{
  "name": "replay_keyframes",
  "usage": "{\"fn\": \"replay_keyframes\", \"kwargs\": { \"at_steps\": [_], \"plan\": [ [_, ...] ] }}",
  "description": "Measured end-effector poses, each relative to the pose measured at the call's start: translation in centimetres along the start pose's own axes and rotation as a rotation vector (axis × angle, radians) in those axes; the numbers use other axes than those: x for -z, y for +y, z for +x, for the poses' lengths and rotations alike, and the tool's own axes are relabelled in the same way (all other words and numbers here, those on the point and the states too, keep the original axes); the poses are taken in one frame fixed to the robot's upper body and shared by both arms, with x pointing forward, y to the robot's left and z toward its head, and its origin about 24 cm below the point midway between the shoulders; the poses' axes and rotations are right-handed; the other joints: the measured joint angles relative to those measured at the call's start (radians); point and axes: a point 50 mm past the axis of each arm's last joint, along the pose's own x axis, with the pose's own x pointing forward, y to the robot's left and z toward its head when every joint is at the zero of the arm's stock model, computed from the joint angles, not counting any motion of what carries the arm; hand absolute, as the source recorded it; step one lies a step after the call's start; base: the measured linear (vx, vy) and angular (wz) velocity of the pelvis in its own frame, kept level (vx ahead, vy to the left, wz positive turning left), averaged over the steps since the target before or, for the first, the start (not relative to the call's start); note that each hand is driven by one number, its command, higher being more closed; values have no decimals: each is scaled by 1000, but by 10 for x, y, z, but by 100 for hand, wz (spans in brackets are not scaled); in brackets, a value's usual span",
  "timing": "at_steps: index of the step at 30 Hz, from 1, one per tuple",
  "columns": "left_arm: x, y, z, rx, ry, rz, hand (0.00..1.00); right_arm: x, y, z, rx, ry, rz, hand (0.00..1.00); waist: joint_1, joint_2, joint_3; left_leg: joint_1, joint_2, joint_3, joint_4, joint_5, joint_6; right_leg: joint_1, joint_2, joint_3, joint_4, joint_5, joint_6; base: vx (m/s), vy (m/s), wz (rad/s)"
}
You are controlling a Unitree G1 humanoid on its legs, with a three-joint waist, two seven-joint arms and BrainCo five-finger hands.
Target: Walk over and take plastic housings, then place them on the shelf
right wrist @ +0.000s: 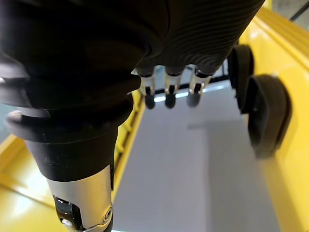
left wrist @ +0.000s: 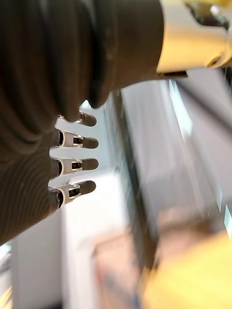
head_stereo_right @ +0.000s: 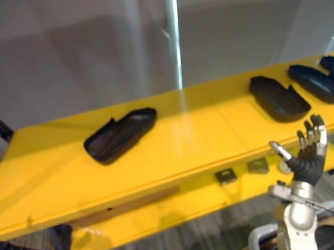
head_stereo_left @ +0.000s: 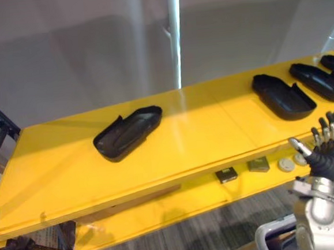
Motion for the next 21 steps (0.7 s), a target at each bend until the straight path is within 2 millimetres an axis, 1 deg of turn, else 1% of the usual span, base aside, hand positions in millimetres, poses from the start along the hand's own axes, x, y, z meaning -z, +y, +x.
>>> {"fn": "replay_keyframes", "kwargs": {
  "at_steps": [1, 2, 3, 4, 5, 6, 12, 14, 15, 16, 18, 19, 21],
  "plan": [
    [23, 8, -4, -25, 92, 49, 0, 0, 1, 1, -2, -2, 2, 0, 0, -8, 4, -4, 0, -5, 0, 2, 0, 0, 0, -11, 1, -1, -1, -11, -11, 11],
    [26, 10, -5, -34, 107, 58, 0, 0, 1, 1, -2, -2, 3, 0, 0, -10, 5, -4, 0, -5, 0, 2, 0, 0, 0, -12, 1, -1, -1, -13, -13, 10],
    [41, 17, -9, -62, 158, 92, 0, 0, 2, 2, -2, -5, 6, 0, 0, -13, 7, -7, 0, -6, 0, 3, 0, -1, 0, -14, 1, -1, -2, -9, -7, 3],
    [49, 20, -11, -71, 189, 102, 0, 0, 3, 3, -2, -7, 9, 0, 0, -14, 7, -8, 0, -7, 0, 3, 0, -2, 0, -15, 1, -1, -2, -16, -11, 4],
    [65, 27, -16, -87, 254, 140, 0, 0, 4, 5, -3, -8, 12, 0, 0, -14, 7, -12, 0, -9, 0, 4, 0, -4, 0, -16, 1, -1, -2, 0, 0, 0],
    [134, 44, -47, -57, 702, 130, 0, 21, 37, 15, -92, 87, 51, 0, 6, -45, 75, 3, -18, -6, 0, -8, 8, 19, -23, -21, 1, -11, 14, 0, 0, 0],
    [135, 42, -49, -40, 705, 135, 0, 21, 37, 15, -90, 86, 50, 0, 3, -48, 80, -1, -17, -6, 0, -7, 8, 12, -23, -20, 3, -11, 14, 0, 0, 0],
    [135, 33, -55, 36, 708, 140, 0, 20, 35, 16, -80, 81, 47, 0, 3, -48, 91, -22, -16, -10, 1, -1, 8, -7, -23, -20, 13, -11, 13, -12, 0, 4],
    [134, 19, -62, 114, 707, 135, 0, 18, 34, 19, -72, 69, 50, 0, 4, -45, 111, -35, -17, -15, 1, 6, 9, -21, -23, -21, 25, -10, 13, -47, 3, 12],
    [133, 11, -65, 156, 703, 133, 0, 17, 35, 22, -70, 58, 55, 0, 4, -43, 124, -36, -17, -20, 0, 11, 11, -27, -23, -23, 29, -10, 13, -76, 8, 13],
    [128, -23, -81, 336, 689, 121, 0, 8, 44, 35, -72, 3, 87, 0, 1, -39, 174, -70, -20, -29, 0, 21, 11, -59, -23, -28, 50, -8, 12, -113, 18, 14],
    [126, -32, -86, 377, 688, 118, 0, 5, 46, 38, -74, -11, 96, 0, 2, -38, 184, -78, -20, -30, 0, 22, 14, -68, -22, -29, 56, -8, 12, -117, 18, 16],
    [117, -62, -100, 550, 651, 112, 0, -9, 60, 55, -73, -87, 133, 0, 0, -45, 237, -90, -26, -40, 0, 33, 22, -74, -24, -40, 66, -5, 12, -92, 27, 21]
  ]
}}
